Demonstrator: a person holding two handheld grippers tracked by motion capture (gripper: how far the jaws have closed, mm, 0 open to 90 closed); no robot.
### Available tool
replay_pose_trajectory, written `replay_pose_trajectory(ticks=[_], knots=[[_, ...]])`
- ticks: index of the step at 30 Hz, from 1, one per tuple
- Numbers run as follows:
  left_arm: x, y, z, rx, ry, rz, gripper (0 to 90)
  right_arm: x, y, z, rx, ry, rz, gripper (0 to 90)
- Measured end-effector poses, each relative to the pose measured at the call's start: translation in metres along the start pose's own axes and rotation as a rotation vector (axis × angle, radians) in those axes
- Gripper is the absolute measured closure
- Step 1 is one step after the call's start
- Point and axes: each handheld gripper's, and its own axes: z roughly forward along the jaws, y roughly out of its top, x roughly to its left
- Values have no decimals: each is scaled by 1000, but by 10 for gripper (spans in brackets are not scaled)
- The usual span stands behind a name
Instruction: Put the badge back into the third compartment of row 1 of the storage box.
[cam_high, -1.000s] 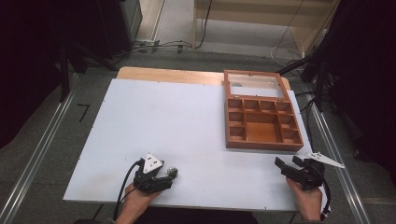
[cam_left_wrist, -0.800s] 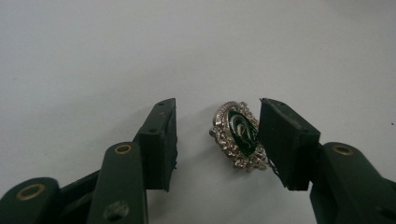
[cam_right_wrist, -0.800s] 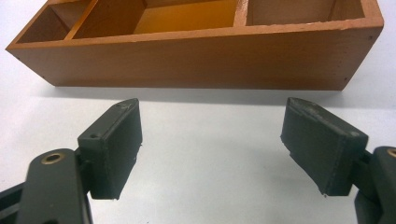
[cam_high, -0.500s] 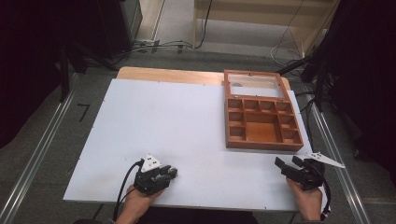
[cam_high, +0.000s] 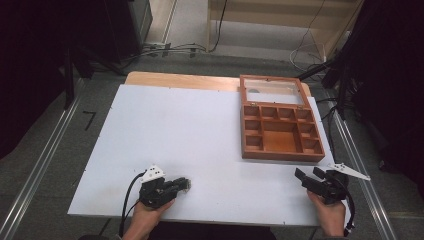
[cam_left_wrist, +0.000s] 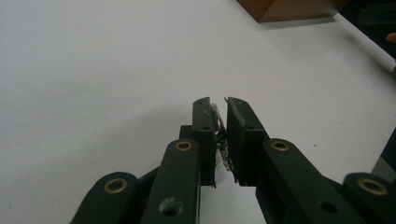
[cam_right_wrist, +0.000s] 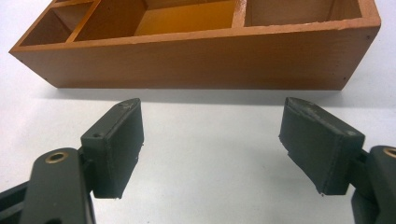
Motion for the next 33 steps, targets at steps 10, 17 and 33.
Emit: replay_pose_trajectory(ticks=[10,17,33], knots=[[4,6,-2,-39,-19,-33,889,0,0,0,0,2,1,200],[5,14,1,-56,-31,-46,889,0,0,0,3,4,0,200],[-9,45,31,-61,-85,-63,889,-2,0,-2,-7,11,9,201]])
